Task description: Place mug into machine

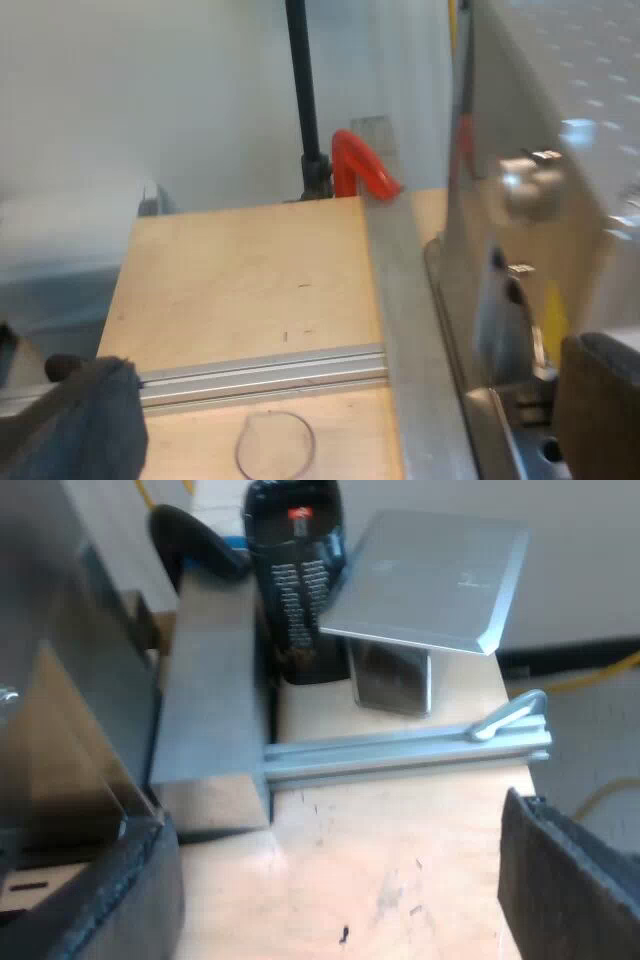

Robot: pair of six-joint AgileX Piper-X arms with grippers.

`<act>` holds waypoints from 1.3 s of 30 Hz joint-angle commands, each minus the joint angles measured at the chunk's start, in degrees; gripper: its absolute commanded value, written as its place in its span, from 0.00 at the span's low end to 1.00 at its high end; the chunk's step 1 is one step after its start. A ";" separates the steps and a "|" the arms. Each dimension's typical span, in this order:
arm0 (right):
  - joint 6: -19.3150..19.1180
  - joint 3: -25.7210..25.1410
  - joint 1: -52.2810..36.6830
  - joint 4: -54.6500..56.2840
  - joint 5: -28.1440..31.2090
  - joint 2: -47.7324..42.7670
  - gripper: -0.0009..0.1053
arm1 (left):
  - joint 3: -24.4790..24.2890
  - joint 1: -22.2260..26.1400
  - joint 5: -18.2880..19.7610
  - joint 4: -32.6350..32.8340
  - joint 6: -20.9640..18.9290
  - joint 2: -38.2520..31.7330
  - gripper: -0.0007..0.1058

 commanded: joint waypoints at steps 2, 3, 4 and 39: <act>-1.11 2.36 -0.29 1.78 -0.74 -8.79 0.64 | 3.36 -2.04 -2.72 4.20 0.44 -8.36 0.80; -1.11 2.77 -0.29 2.26 -0.49 -10.13 0.64 | 3.76 -2.05 -2.72 4.84 0.44 -9.12 0.80; -1.11 3.71 -0.29 2.52 0.06 -12.36 0.64 | 5.11 -2.05 -2.72 5.77 0.44 -11.39 0.80; -0.14 18.46 -0.08 3.42 -2.44 -35.37 0.64 | 25.53 -1.88 -1.76 10.22 -1.32 -43.63 0.80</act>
